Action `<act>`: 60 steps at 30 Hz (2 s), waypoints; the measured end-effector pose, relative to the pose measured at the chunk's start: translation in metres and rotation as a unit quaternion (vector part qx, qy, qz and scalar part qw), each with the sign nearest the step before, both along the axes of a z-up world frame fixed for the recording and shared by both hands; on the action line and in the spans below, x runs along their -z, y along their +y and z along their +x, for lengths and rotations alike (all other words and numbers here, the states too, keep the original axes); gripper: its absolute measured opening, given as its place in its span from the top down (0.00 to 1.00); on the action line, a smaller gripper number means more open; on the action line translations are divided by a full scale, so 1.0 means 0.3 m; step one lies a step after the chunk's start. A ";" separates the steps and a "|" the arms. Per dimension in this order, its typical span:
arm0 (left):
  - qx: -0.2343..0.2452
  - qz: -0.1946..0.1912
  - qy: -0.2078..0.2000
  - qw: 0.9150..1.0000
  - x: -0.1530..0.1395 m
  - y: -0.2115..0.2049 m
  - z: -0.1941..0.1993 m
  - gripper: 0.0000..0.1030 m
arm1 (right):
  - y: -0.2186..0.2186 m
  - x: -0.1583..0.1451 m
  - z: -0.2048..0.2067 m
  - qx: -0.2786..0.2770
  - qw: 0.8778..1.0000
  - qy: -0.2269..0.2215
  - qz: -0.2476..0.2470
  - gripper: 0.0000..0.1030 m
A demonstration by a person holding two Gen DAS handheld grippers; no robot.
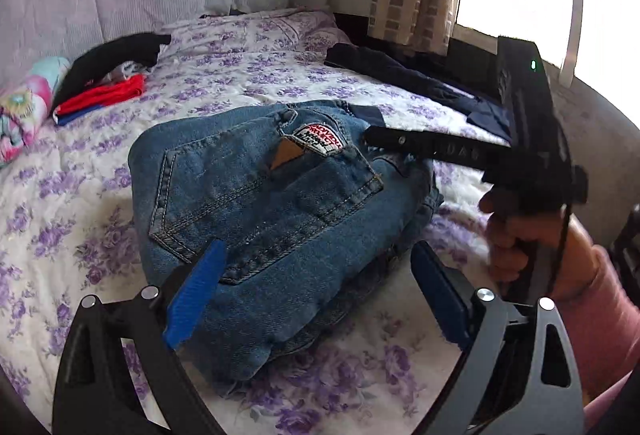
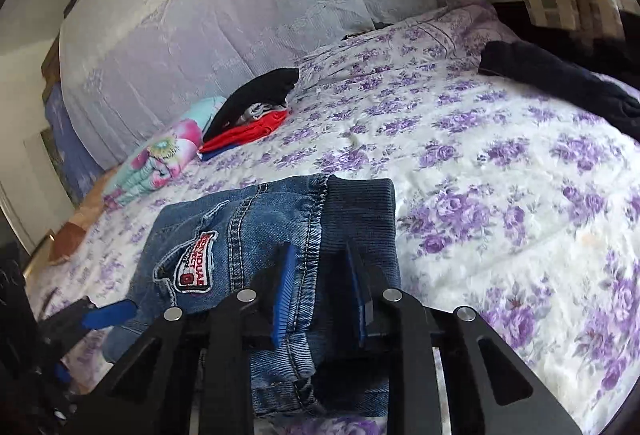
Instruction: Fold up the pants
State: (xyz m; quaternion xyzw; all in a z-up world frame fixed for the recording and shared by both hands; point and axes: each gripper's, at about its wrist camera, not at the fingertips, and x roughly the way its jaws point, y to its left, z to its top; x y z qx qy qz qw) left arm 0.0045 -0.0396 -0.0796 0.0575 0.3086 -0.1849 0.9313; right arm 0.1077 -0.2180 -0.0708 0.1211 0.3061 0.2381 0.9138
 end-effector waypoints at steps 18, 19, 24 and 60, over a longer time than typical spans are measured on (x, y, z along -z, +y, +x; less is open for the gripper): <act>0.003 -0.157 0.136 0.978 -0.060 0.262 0.474 0.14 | 0.101 -0.039 0.197 -0.044 0.997 0.049 -0.039 0.76; 0.003 -0.139 0.130 0.982 -0.046 0.247 0.469 0.15 | 0.086 -0.029 0.201 -0.046 0.998 0.046 -0.026 0.76; -0.024 -0.082 0.094 0.992 -0.075 0.216 0.415 0.15 | 0.090 -0.076 0.133 -0.031 0.998 0.030 -0.041 0.72; -0.116 -0.192 0.194 0.955 0.032 0.382 0.133 0.05 | -0.073 -0.198 -0.111 -0.076 0.996 -0.034 -0.028 0.23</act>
